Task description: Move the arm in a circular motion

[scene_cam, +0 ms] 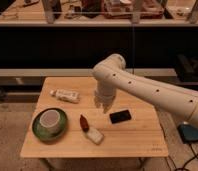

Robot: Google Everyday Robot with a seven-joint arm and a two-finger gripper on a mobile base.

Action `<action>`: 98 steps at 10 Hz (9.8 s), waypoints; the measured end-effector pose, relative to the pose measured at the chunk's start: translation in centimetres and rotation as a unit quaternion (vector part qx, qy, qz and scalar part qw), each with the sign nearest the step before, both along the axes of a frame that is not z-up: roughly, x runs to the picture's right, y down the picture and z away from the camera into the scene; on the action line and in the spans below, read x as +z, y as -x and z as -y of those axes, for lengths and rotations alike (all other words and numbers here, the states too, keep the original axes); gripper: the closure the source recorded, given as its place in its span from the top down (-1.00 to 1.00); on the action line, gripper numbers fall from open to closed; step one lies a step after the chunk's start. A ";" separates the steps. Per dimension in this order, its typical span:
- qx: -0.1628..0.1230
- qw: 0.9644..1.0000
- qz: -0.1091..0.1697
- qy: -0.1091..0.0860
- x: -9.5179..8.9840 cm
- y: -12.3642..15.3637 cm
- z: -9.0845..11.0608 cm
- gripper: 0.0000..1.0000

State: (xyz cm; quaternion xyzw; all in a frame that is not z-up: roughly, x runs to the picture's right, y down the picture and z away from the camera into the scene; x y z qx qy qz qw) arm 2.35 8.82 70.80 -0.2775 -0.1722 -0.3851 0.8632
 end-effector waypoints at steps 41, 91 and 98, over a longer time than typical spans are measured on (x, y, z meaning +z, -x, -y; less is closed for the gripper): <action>-0.124 0.986 0.111 -0.015 0.7 4.3 -2.0 -0.17; -0.361 0.898 0.252 0.007 0.3 2.3 2.0 -0.17; -0.374 0.888 0.268 0.000 1.1 -3.1 2.6 -0.17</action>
